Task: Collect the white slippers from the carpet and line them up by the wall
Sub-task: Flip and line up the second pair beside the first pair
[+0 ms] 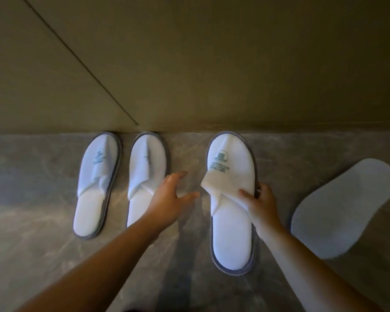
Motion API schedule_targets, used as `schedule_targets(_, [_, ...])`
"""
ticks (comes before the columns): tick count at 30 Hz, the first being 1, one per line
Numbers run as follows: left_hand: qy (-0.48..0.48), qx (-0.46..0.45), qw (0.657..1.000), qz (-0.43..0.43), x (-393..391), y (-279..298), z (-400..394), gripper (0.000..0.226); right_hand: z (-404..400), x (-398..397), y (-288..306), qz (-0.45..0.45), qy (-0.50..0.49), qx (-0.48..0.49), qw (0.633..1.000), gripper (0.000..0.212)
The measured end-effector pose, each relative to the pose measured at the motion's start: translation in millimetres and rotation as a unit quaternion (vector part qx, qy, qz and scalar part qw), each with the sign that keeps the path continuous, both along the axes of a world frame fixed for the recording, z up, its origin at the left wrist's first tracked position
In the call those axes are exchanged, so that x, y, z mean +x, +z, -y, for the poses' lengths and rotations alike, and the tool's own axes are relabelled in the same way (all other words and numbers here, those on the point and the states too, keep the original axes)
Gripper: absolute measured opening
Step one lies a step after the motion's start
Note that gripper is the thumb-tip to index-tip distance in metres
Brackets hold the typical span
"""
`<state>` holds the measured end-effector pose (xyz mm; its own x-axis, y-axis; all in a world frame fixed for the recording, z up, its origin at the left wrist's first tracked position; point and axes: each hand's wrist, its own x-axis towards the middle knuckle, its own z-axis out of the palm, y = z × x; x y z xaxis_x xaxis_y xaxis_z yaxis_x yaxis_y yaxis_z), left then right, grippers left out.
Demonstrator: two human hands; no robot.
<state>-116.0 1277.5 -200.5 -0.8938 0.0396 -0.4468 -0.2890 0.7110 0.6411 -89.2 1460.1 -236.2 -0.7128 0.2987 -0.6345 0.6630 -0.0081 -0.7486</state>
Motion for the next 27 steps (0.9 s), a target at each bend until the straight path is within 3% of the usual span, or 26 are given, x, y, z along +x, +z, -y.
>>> schedule_targets(4, [-0.06, -0.05, 0.997, -0.011, 5, -18, 26, 0.056, 9, -12, -22, 0.009, 0.009, 0.056, 0.998, 0.054])
schedule_targets(7, [-0.104, -0.068, 0.992, 0.003, 10, -34, 33, 0.06, 10, -13, -32, -0.013, 0.027, 0.156, 0.987, 0.075])
schedule_targets(11, [-0.184, -0.104, 0.977, 0.009, 14, -54, 26, 0.064, 24, 11, -32, -0.041, 0.119, 0.317, 0.94, 0.095])
schedule_targets(15, [-0.291, -0.176, 0.94, 0.008, 15, -77, 20, 0.072, 48, 41, -44, 0.061, 0.243, 0.375, 0.893, 0.11])
schedule_targets(20, [-0.325, -0.22, 0.919, 0.033, 21, -92, 14, 0.08, 42, 45, -51, 0.03, 0.23, 0.385, 0.893, 0.101])
schedule_targets(24, [-0.317, -0.188, 0.929, -0.024, 18, -91, -7, 0.082, -12, 48, -46, -0.001, 0.19, 0.386, 0.903, 0.098])
schedule_targets(27, [-0.351, -0.198, 0.914, -0.045, 9, -98, -40, 0.083, -44, 51, -45, 0.025, 0.176, 0.4, 0.899, 0.096])
